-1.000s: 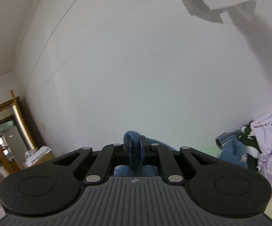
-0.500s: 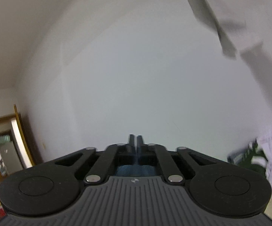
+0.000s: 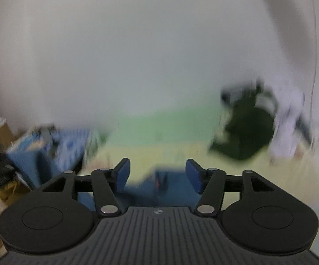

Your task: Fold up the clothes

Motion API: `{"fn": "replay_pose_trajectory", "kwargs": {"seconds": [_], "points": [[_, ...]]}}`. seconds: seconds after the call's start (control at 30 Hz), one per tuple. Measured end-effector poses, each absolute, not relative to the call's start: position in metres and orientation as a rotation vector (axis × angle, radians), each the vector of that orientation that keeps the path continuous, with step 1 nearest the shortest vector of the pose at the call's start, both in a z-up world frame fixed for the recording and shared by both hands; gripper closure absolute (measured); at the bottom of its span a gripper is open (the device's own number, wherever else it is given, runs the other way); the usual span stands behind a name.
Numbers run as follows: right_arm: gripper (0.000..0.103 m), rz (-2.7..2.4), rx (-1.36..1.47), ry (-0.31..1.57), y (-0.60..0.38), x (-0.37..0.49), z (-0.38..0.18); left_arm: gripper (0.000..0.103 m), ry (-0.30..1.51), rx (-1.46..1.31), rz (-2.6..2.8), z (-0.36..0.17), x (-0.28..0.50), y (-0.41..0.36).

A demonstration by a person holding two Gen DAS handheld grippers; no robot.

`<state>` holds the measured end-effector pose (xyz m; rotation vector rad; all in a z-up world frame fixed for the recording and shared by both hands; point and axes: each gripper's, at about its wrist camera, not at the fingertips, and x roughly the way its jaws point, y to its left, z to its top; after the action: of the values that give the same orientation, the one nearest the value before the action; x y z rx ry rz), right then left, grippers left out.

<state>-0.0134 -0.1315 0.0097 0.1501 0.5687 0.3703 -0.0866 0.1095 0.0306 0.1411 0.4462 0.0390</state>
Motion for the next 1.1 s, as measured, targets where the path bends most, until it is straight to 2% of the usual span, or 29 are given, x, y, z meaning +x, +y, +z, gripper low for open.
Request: {"fn": "replay_pose_trajectory", "kwargs": {"seconds": [0.03, 0.2, 0.33, 0.43, 0.6, 0.63, 0.67, 0.7, 0.73, 0.87, 1.0, 1.1], "points": [[0.035, 0.371, 0.148, 0.612, -0.129, -0.005, -0.006, 0.095, 0.454, 0.141, 0.058, 0.025, -0.091, 0.11], [0.035, 0.349, 0.135, 0.826, -0.126, 0.009, -0.081, 0.094, 0.531, 0.134, 0.117, -0.005, -0.116, 0.121], [0.035, 0.36, 0.211, 0.928, -0.126, 0.015, -0.107, 0.092, 0.602, 0.126, 0.17, -0.02, -0.122, 0.124], [0.035, 0.376, 0.151, 0.893, -0.116, 0.02, -0.11, 0.086, 0.633, 0.118, 0.215, -0.028, -0.122, 0.123], [0.035, 0.448, 0.0, 0.843, -0.084, 0.031, -0.108, 0.085, 0.662, 0.133, 0.27, -0.038, -0.116, 0.121], [0.037, 0.461, 0.006, 0.869, -0.083, 0.034, -0.111, 0.085, 0.663, 0.132, 0.276, -0.039, -0.114, 0.121], [0.045, 0.49, 0.026, 0.902, -0.081, 0.036, -0.114, 0.085, 0.664, 0.129, 0.284, -0.041, -0.112, 0.122], [0.075, 0.512, 0.042, 0.925, -0.081, 0.036, -0.115, 0.085, 0.668, 0.124, 0.293, -0.043, -0.11, 0.123], [0.097, 0.53, 0.057, 0.943, -0.081, 0.035, -0.116, 0.085, 0.672, 0.116, 0.295, -0.044, -0.108, 0.124], [0.098, 0.52, 0.161, 0.924, -0.103, 0.034, -0.101, 0.085, 0.663, 0.093, 0.286, -0.041, -0.102, 0.129], [0.099, 0.521, 0.342, 0.887, -0.136, 0.034, -0.076, 0.093, 0.617, 0.089, 0.288, -0.03, -0.096, 0.134], [0.099, 0.482, 0.4, 0.786, -0.16, 0.029, -0.042, 0.094, 0.567, 0.06, 0.282, -0.013, -0.09, 0.145]]}}
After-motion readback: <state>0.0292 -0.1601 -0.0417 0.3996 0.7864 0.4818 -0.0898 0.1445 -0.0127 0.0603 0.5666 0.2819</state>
